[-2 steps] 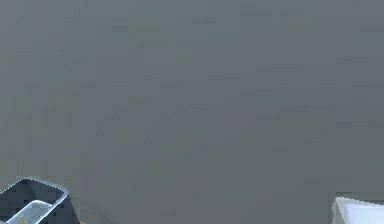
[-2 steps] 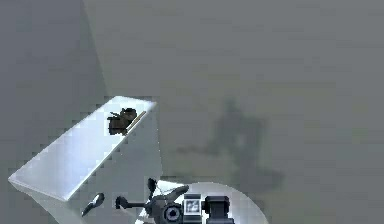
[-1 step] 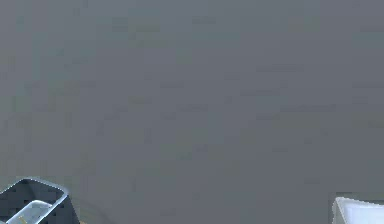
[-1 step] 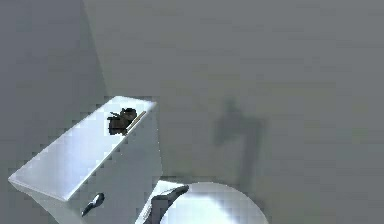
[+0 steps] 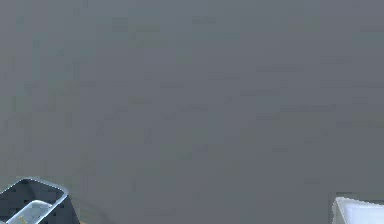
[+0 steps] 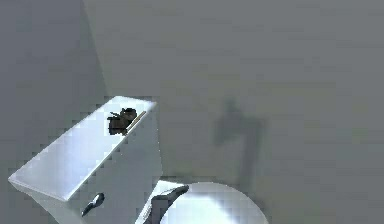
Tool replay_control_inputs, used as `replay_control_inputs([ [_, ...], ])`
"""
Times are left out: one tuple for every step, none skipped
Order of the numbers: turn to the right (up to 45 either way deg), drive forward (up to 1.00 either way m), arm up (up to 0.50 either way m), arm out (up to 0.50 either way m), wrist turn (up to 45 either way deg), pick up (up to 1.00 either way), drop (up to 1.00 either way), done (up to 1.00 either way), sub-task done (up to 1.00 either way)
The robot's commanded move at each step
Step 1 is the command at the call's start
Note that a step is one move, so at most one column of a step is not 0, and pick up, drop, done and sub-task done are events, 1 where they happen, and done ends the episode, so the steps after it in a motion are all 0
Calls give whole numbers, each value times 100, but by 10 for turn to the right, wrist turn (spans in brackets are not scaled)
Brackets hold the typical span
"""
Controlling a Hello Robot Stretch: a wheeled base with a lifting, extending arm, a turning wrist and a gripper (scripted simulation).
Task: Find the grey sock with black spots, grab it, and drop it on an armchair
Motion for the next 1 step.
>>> replay_control_inputs([
  [0,0,10,0,0,0,0,0,0],
])
